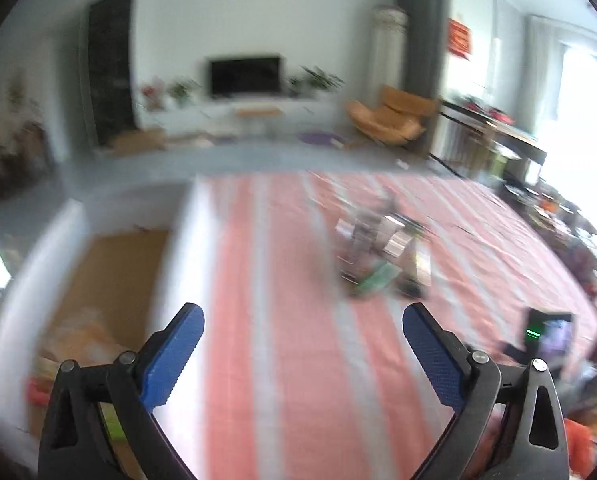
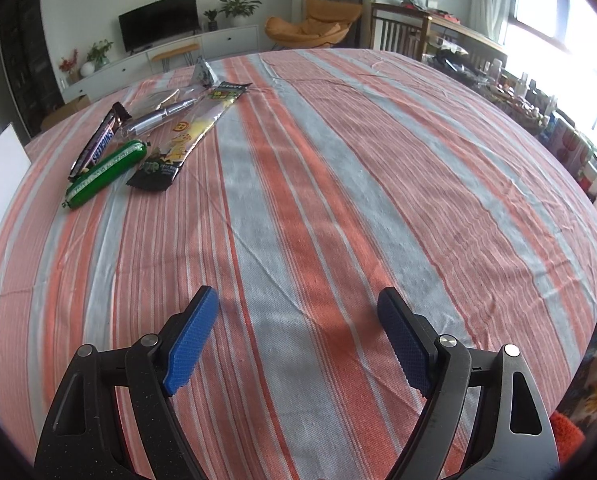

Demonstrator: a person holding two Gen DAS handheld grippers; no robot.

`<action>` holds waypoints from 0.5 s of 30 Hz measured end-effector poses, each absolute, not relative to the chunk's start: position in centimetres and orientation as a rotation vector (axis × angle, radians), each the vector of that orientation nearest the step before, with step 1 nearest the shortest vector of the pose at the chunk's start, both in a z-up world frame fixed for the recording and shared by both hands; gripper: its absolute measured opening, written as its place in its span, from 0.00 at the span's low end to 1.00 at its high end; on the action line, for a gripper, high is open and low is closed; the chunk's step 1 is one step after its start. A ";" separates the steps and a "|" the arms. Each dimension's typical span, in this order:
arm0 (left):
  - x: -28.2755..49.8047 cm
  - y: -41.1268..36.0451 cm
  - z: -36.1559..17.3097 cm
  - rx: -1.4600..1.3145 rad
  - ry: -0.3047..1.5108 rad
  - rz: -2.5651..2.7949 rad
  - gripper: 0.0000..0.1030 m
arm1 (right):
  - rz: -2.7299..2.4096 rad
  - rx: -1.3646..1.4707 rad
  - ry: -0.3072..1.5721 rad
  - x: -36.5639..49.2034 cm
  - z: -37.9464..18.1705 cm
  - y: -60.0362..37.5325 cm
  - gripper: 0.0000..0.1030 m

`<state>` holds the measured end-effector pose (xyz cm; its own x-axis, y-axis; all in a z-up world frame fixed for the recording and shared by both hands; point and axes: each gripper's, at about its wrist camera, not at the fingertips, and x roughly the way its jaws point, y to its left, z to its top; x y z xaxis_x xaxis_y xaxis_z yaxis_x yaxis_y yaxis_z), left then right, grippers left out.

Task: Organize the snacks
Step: 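Move both open tools back toward the remaining snacks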

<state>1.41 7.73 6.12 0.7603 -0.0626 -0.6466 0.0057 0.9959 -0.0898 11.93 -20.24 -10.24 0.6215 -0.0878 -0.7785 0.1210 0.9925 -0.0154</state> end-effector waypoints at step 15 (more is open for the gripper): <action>8.9 4.2 -7.1 -0.037 1.006 -0.036 0.96 | -0.120 0.041 0.892 12.1 -10.3 -20.2 0.83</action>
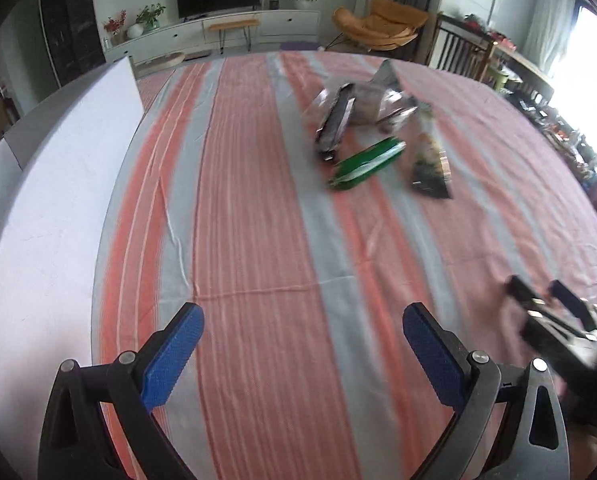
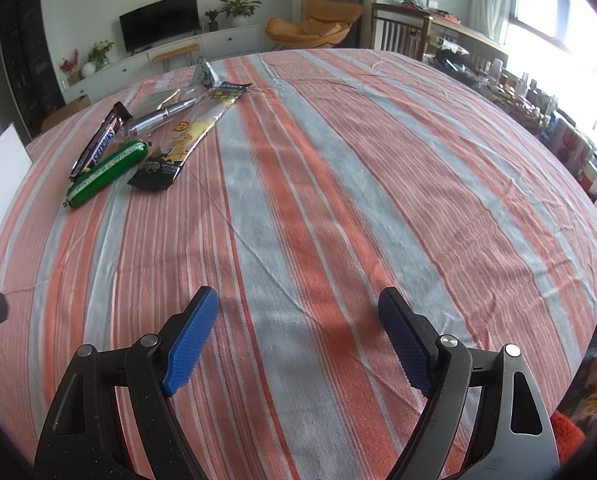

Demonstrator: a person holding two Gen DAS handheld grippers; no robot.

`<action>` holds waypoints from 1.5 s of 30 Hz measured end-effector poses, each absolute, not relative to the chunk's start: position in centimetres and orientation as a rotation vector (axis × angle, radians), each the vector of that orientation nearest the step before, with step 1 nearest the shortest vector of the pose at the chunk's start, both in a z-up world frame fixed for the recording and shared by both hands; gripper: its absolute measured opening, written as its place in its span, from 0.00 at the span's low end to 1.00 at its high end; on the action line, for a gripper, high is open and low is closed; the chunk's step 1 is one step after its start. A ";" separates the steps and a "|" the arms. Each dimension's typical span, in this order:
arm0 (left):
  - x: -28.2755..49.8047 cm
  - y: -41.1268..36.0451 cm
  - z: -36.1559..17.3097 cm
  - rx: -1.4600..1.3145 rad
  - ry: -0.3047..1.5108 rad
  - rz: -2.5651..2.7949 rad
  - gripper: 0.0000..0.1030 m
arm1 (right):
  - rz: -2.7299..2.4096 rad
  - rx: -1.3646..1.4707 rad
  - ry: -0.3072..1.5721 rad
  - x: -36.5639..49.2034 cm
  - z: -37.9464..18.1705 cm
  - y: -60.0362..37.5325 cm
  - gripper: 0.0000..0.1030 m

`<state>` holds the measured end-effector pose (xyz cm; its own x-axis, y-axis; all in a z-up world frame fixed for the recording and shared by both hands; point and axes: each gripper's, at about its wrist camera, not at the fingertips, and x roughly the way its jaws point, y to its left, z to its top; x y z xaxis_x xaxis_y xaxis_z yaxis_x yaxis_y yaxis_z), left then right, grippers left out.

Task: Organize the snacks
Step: 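Move both open tools back toward the remaining snacks, then grasp the Snickers chocolate bar with the left tool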

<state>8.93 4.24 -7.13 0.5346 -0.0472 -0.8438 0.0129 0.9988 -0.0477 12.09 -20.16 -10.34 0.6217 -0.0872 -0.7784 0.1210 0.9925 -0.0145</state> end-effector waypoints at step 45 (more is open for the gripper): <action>11.6 6.2 -9.1 -0.063 1.156 0.001 0.99 | -0.116 0.044 0.891 12.3 -10.5 -19.9 0.84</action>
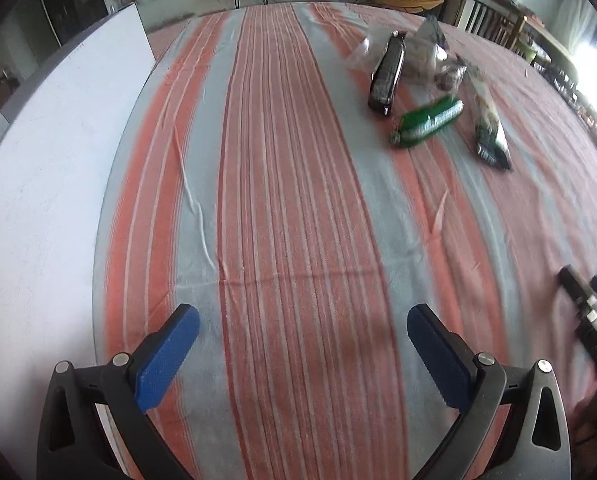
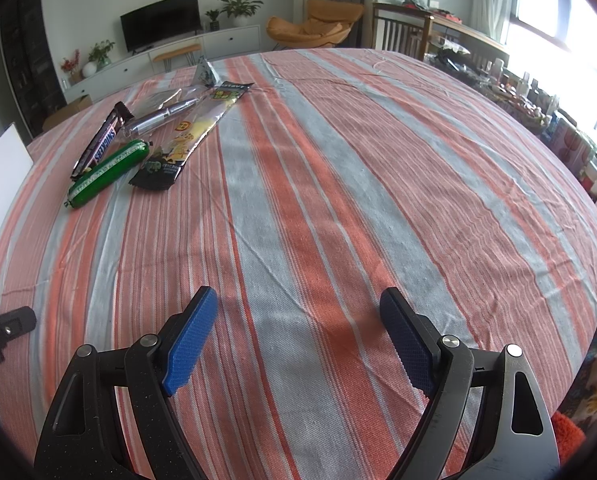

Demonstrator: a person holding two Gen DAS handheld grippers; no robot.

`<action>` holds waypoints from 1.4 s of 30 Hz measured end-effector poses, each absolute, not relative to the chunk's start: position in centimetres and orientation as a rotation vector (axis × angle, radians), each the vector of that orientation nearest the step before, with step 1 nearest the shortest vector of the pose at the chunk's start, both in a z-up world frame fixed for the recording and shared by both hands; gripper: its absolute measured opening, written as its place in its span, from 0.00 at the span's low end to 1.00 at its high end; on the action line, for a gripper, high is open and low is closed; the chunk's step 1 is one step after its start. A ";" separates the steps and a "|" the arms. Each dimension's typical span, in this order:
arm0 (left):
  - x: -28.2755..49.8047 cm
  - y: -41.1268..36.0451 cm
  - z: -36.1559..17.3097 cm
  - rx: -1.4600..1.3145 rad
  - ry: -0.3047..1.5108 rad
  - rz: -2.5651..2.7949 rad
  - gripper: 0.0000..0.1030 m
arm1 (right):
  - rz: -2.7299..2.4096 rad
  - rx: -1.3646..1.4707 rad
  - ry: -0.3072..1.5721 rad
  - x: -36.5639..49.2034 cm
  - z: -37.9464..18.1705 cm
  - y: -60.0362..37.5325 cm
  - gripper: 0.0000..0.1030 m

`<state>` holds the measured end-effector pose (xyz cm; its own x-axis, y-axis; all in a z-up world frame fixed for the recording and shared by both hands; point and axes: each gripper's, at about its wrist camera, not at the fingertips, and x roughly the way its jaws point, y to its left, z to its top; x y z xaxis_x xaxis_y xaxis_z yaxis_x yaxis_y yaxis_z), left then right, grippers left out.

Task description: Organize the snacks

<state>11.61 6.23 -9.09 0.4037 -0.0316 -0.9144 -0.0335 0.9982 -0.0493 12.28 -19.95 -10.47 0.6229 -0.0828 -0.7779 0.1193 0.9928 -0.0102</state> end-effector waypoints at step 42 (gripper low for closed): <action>18.2 8.8 -6.8 -0.256 1.106 -0.149 0.16 | -0.106 0.044 0.894 12.4 -10.6 -19.4 0.86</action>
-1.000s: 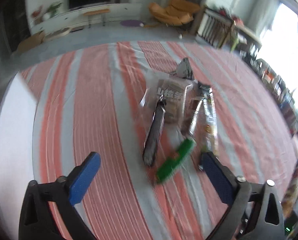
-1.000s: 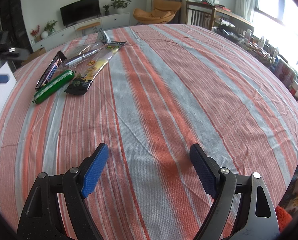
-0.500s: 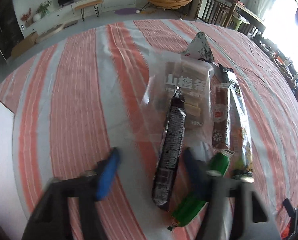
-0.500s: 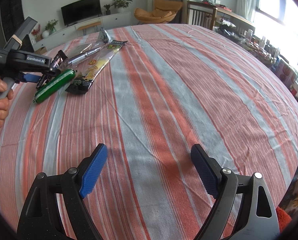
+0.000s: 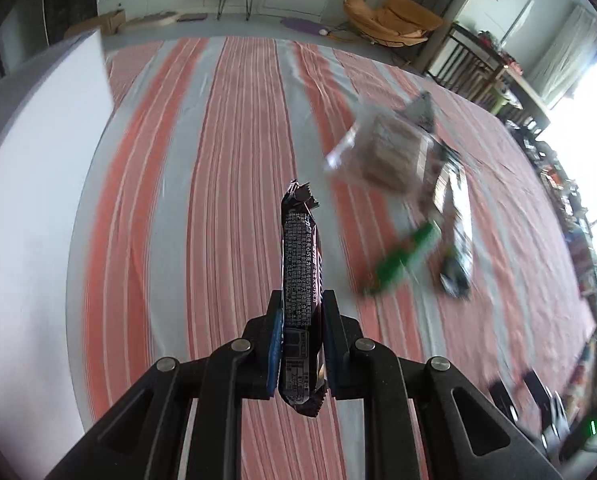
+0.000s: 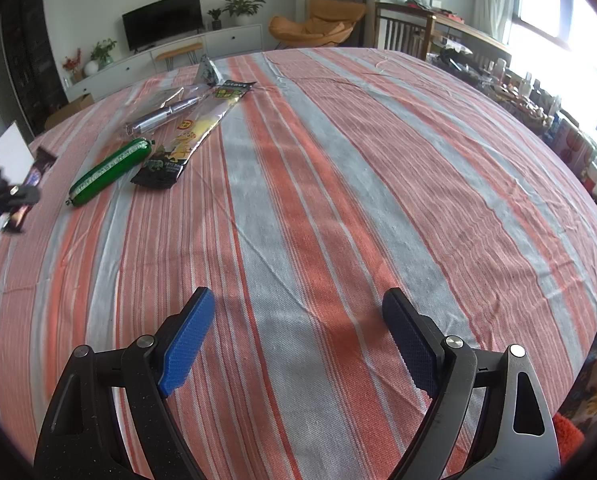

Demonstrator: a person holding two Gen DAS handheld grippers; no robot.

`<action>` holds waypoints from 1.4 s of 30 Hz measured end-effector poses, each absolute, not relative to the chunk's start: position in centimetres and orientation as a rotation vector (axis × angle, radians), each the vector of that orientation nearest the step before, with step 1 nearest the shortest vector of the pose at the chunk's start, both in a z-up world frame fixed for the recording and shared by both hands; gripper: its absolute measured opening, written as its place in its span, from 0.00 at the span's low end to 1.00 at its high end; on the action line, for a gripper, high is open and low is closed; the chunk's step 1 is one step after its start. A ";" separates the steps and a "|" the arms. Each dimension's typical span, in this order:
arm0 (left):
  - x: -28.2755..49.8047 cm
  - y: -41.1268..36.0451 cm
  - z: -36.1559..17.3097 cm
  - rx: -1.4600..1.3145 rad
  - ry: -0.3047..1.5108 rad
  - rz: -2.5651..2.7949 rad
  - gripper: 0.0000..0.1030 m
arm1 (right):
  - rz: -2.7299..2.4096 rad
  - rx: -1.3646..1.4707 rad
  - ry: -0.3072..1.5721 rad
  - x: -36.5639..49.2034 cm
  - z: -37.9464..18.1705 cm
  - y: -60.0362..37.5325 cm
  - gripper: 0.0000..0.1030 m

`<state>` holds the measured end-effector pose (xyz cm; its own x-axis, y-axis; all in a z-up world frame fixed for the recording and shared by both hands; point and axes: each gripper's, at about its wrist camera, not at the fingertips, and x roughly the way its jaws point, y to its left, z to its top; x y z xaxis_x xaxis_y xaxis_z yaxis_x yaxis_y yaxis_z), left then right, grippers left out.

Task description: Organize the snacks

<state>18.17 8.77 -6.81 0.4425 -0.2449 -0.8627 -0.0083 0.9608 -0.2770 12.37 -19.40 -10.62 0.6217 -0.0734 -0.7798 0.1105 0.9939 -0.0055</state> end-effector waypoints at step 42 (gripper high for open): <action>10.7 6.5 -9.4 -0.010 1.089 -0.095 0.67 | -0.103 0.045 0.892 12.4 -10.7 -19.4 0.86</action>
